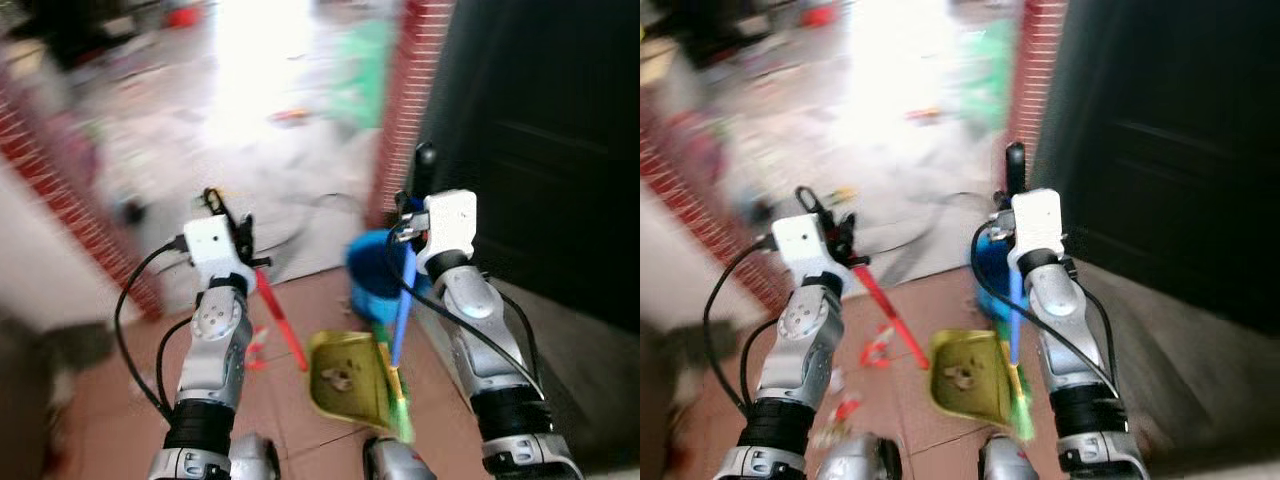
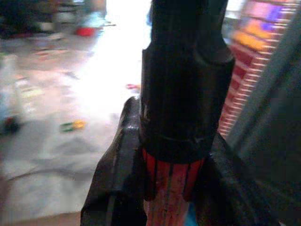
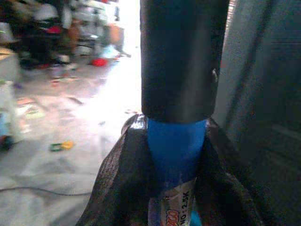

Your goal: Sweep floor

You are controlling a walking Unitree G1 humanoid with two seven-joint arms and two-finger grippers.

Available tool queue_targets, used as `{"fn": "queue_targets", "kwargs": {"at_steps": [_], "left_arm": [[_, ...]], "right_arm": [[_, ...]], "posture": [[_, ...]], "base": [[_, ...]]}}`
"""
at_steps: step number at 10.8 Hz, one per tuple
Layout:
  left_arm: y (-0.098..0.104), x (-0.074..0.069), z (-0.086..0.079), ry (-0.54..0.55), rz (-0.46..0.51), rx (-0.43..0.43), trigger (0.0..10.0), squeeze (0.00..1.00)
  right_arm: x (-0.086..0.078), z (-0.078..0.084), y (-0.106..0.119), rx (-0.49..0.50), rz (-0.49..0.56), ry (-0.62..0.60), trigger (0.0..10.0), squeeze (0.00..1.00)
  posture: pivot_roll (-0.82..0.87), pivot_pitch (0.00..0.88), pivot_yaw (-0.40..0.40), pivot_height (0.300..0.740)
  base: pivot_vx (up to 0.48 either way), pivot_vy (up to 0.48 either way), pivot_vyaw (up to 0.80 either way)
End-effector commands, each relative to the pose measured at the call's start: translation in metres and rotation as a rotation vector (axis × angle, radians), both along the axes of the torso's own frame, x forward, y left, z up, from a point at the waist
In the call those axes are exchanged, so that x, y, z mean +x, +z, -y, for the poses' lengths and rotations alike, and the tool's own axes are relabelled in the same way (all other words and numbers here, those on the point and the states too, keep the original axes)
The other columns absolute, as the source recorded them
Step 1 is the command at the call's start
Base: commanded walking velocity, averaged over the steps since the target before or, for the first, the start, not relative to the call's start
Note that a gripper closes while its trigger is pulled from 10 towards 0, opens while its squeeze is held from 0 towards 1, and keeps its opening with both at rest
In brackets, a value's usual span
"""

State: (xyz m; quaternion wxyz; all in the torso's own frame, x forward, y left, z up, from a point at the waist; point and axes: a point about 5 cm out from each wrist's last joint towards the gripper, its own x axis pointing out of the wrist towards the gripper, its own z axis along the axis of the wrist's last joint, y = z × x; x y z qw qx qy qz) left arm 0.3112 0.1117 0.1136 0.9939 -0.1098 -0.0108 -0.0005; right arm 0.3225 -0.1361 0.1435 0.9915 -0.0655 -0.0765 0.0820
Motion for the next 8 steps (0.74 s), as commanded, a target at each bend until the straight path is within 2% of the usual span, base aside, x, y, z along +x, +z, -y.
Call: {"fn": "queue_targets", "kwargs": {"at_steps": [1,3,4,6,8], "left_arm": [[0.019,0.001,0.011,-0.060,0.072,-0.029,10.0,0.00],[0.023,0.001,0.011,-0.058,0.084,-0.058,10.0,0.00],[0.036,0.002,0.008,-0.040,0.113,-0.075,10.0,0.00],[0.074,0.006,0.006,-0.043,0.195,-0.148,10.0,0.00],[0.080,0.009,0.008,-0.084,0.174,-0.194,10.0,0.00]], "right_arm": [[0.003,-0.004,0.000,0.037,-0.014,-0.004,10.0,0.00],[0.007,-0.010,0.004,0.029,-0.004,0.017,10.0,0.00],[0.007,-0.007,0.002,0.014,-0.012,0.010,10.0,0.00],[0.007,0.001,-0.006,-0.015,-0.043,-0.015,10.0,0.00],[0.007,0.001,-0.008,-0.025,-0.050,-0.016,10.0,0.00]], "posture": [[-0.11,0.037,0.076,0.740],[-0.11,0.040,0.067,0.740],[-0.11,0.044,0.065,0.740],[-0.10,0.048,0.063,0.740],[-0.10,0.047,0.070,0.740]], "base": [[0.000,0.000,-0.80],[0.000,0.000,-0.52],[0.000,0.000,0.00],[0.000,0.000,0.00],[0.000,0.000,0.00]]}}
